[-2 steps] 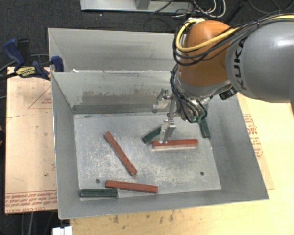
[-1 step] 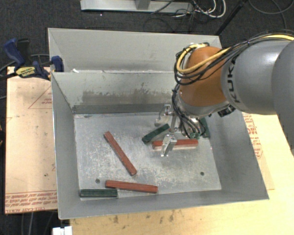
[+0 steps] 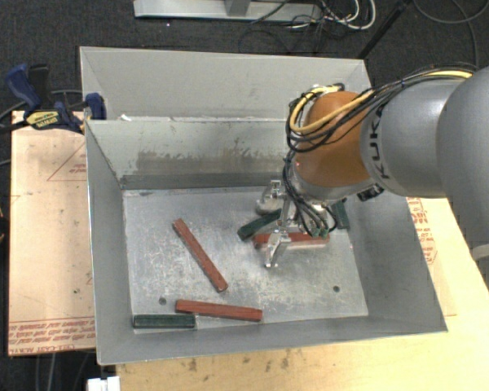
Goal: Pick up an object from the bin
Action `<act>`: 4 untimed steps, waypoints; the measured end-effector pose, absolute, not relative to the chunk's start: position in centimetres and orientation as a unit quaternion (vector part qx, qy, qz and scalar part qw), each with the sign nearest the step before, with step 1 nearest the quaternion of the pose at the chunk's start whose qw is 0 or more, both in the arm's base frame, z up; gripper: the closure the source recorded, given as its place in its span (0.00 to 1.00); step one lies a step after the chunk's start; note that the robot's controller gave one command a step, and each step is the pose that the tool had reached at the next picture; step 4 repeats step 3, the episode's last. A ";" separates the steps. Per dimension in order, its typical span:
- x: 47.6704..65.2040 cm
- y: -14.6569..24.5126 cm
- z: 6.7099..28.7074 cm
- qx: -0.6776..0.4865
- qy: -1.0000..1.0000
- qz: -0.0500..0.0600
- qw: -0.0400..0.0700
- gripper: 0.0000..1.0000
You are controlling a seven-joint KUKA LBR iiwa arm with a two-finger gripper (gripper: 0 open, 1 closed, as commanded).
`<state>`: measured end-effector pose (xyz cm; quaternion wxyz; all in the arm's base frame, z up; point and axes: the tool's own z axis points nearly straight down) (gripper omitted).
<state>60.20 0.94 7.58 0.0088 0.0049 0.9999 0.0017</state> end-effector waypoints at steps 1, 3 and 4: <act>61.2 0.5 9.8 0.082 0.997 0.001 0.001 0.00; 60.8 0.7 7.9 0.140 0.990 0.003 0.007 1.00; 60.8 0.7 7.9 0.140 0.990 0.003 0.007 1.00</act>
Offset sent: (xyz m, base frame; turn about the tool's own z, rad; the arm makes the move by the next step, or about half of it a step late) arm 0.0000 0.0000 0.0000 0.0000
